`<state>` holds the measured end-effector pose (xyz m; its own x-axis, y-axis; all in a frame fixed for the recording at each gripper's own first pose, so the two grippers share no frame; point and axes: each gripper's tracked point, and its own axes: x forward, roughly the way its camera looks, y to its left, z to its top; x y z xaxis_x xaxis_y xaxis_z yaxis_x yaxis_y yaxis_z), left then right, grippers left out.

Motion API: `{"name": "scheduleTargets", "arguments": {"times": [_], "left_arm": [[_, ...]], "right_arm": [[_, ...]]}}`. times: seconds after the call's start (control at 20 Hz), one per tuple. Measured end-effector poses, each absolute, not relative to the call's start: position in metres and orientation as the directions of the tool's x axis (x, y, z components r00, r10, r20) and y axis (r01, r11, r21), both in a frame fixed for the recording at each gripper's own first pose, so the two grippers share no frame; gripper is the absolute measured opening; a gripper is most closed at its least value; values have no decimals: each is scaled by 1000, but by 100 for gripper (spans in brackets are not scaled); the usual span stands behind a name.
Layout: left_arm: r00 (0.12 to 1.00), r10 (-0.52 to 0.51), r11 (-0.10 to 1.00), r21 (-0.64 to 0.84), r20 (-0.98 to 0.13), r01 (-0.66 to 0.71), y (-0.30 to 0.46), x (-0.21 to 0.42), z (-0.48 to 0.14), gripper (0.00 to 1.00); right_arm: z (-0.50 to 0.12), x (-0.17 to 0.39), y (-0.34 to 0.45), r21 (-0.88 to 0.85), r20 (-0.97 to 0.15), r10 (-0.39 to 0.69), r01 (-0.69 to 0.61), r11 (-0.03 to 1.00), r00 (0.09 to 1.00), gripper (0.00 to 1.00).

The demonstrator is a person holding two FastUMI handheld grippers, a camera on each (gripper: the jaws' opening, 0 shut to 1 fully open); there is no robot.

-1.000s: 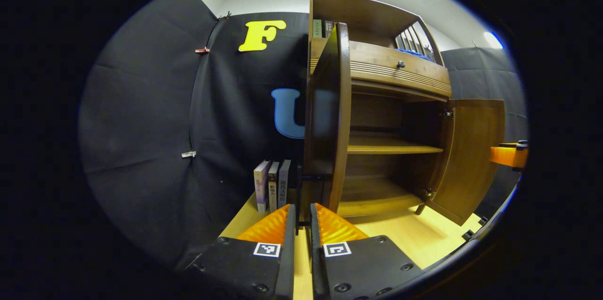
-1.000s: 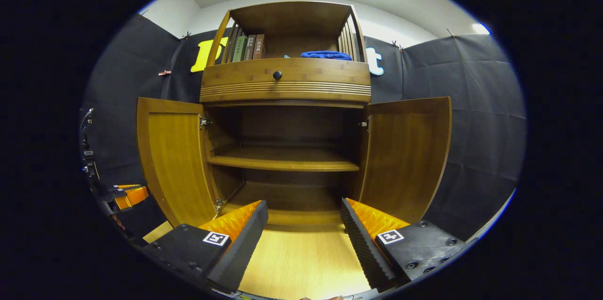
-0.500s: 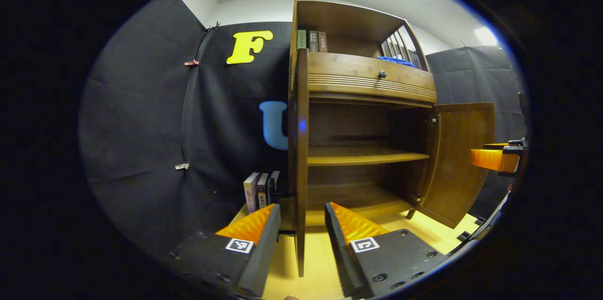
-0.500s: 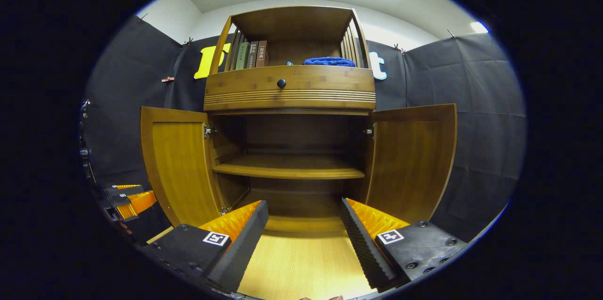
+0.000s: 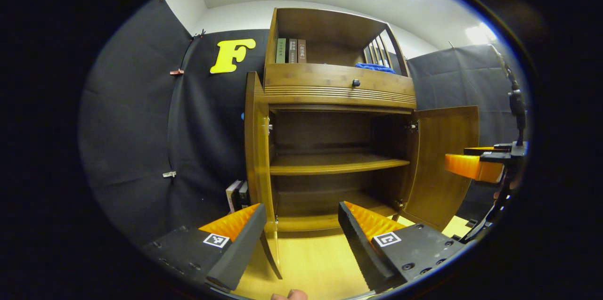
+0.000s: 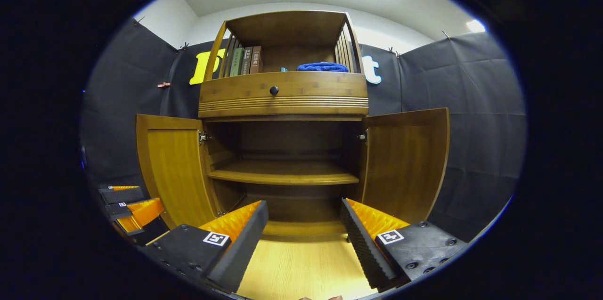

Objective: Open the right door of the double-door shoe cabinet with the right hand, and open the left door with the left hand.

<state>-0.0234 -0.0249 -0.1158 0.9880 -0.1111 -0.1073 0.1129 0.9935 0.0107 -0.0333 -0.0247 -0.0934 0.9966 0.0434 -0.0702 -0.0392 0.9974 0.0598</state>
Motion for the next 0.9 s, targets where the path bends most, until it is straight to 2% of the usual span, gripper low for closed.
{"name": "scheduleTargets", "arguments": {"times": [0.1,0.15,0.3,0.45,0.5,0.7,0.9], "left_arm": [[985,-119,993,-15,-124,118,-34,-24,-119,95],[984,-125,992,-17,-127,124,-41,-27,-121,95],[986,-109,994,-6,-122,109,-38,-24,-121,95],[983,-117,993,-11,-140,117,-45,-24,-127,95],[982,-117,993,-3,-145,118,-45,-24,-127,95],[984,-104,994,13,-144,106,-43,-26,-125,94],[985,-100,995,1,-139,102,-45,-26,-125,94]], "right_arm": [[-95,-28,-30,39,-70,31,-28,999,997,95],[-96,-25,-35,34,-72,20,-18,999,997,98],[-102,-19,-37,33,-103,15,-11,999,995,98],[-99,-14,-32,-41,-84,16,-20,999,996,95],[-99,-13,-29,-53,-78,19,-24,998,997,98],[-93,-7,-18,-35,-61,43,-45,998,997,96],[-85,-4,-15,-25,-54,60,-61,998,997,98]]}}
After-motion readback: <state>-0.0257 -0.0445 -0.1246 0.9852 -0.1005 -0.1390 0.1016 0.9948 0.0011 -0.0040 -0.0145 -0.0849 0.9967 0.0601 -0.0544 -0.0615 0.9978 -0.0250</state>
